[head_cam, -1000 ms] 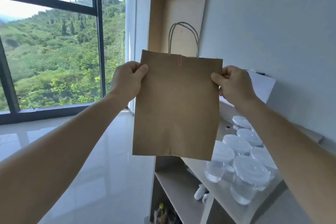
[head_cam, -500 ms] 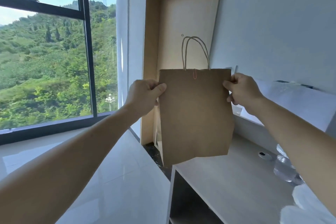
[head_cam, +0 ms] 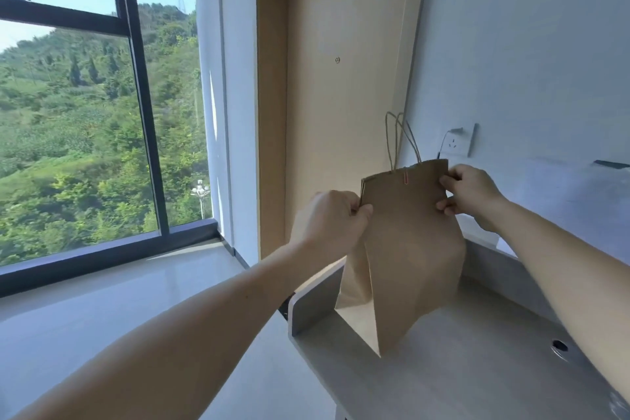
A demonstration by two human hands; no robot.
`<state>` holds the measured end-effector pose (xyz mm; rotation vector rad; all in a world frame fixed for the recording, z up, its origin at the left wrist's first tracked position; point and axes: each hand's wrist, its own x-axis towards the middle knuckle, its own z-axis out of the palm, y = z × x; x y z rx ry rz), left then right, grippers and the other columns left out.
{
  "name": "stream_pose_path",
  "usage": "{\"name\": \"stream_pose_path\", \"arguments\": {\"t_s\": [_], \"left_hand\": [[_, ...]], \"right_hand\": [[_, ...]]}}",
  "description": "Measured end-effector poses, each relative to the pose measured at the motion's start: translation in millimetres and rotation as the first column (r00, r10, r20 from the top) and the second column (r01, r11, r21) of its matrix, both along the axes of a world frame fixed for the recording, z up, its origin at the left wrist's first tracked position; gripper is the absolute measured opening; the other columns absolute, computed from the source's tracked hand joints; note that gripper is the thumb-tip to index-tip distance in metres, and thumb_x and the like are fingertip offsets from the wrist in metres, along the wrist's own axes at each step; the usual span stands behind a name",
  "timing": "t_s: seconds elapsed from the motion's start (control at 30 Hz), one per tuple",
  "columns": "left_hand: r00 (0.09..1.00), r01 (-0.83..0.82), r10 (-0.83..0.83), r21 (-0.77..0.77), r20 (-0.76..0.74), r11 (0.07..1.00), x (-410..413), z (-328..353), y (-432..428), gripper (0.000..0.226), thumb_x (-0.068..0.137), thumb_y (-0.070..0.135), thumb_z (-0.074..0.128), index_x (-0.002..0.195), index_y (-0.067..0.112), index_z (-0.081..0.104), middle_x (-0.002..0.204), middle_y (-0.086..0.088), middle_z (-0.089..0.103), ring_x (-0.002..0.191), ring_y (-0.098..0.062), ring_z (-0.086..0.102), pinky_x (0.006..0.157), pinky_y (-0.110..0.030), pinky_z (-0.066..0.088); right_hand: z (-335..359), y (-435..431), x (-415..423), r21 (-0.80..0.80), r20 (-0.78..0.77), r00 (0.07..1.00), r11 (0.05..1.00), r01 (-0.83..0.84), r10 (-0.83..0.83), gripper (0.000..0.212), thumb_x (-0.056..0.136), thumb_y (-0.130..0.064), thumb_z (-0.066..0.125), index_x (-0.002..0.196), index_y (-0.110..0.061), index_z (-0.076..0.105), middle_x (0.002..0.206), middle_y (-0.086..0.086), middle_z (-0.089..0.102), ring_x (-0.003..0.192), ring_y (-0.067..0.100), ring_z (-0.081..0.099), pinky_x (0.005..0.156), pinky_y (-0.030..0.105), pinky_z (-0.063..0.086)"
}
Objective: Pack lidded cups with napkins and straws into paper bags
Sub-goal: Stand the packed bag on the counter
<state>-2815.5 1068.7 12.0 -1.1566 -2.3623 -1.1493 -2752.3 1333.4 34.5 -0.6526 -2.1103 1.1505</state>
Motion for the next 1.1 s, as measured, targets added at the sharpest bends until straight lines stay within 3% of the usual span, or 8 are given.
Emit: {"name": "stream_pose_path", "arguments": {"t_s": [0.13,0.4,0.5,0.63,0.77,0.87,1.0,1.1], "left_hand": [[0.998,-0.056,0.054,-0.105,-0.016,0.993,-26,-16,44,0.044,0.095,0.037,0.054,0.059,0.014,0.044,0.054,0.003,0.043,0.059,-0.021,0.044,0.049,-0.028,0.028],[0.996,-0.043,0.022,-0.272,-0.081,0.961,-67,-45,108,0.034,0.097,0.040,0.047,0.075,0.015,0.057,0.074,-0.006,0.061,0.079,-0.029,0.058,0.064,-0.033,0.046],[0.996,-0.020,-0.010,-0.330,-0.088,0.944,-76,-59,121,0.035,0.097,0.043,0.047,0.080,0.016,0.062,0.082,-0.006,0.066,0.082,-0.030,0.059,0.066,-0.034,0.043],[0.995,-0.006,-0.026,-0.314,-0.097,0.949,-83,-65,136,0.032,0.097,0.041,0.049,0.081,0.016,0.061,0.082,-0.005,0.065,0.080,-0.029,0.057,0.061,-0.033,0.035],[0.995,0.004,-0.038,-0.335,-0.095,0.942,-85,-64,149,0.031,0.097,0.040,0.049,0.079,0.016,0.057,0.082,-0.004,0.064,0.079,-0.028,0.057,0.062,-0.033,0.040],[0.991,0.001,-0.045,-0.338,-0.123,0.941,-87,-62,152,0.032,0.098,0.038,0.047,0.074,0.017,0.048,0.077,-0.003,0.057,0.076,-0.029,0.053,0.059,-0.033,0.031],[0.991,0.004,-0.048,-0.339,-0.121,0.941,-87,-61,153,0.030,0.098,0.037,0.048,0.076,0.017,0.048,0.082,-0.007,0.062,0.080,-0.030,0.056,0.060,-0.033,0.032],[0.993,0.009,-0.049,-0.343,-0.108,0.939,-87,-61,154,0.026,0.098,0.034,0.048,0.080,0.015,0.050,0.088,-0.010,0.064,0.084,-0.032,0.057,0.061,-0.033,0.032]], "right_hand": [[-19,45,-41,0.033,0.049,0.999,0.999,-0.017,0.016,0.017,0.103,-0.014,0.045,0.091,-0.013,0.057,0.087,0.006,0.060,0.056,0.024,0.065,0.052,0.033,0.052],[-53,108,-87,0.054,0.086,0.996,0.998,0.009,-0.014,0.018,0.102,-0.016,0.046,0.089,-0.015,0.060,0.082,0.011,0.065,0.059,0.027,0.068,0.060,0.042,0.059],[-66,124,-91,0.062,0.077,0.996,0.997,0.041,-0.046,0.018,0.101,-0.018,0.047,0.089,-0.016,0.060,0.075,0.012,0.069,0.063,0.030,0.070,0.067,0.047,0.060],[-76,136,-90,0.050,0.065,0.996,0.997,0.063,-0.066,0.019,0.102,-0.020,0.046,0.090,-0.015,0.060,0.078,0.012,0.069,0.067,0.032,0.070,0.073,0.050,0.059],[-76,145,-92,0.049,0.064,0.994,0.995,0.081,-0.084,0.018,0.102,-0.019,0.046,0.095,-0.013,0.061,0.083,0.009,0.069,0.069,0.030,0.070,0.077,0.051,0.058],[-79,148,-94,0.035,0.054,0.995,0.996,0.081,-0.083,0.018,0.102,-0.017,0.045,0.098,-0.011,0.061,0.083,0.012,0.068,0.073,0.034,0.070,0.080,0.054,0.057],[-85,151,-96,-0.009,0.009,0.996,0.996,0.087,-0.087,0.015,0.102,-0.016,0.045,0.098,-0.014,0.059,0.084,0.009,0.065,0.070,0.030,0.067,0.081,0.057,0.056],[-88,148,-94,-0.043,0.003,0.994,0.993,0.106,-0.106,0.021,0.102,-0.019,0.047,0.118,-0.012,0.058,0.101,0.010,0.065,0.069,0.025,0.066,0.080,0.054,0.058]]}}
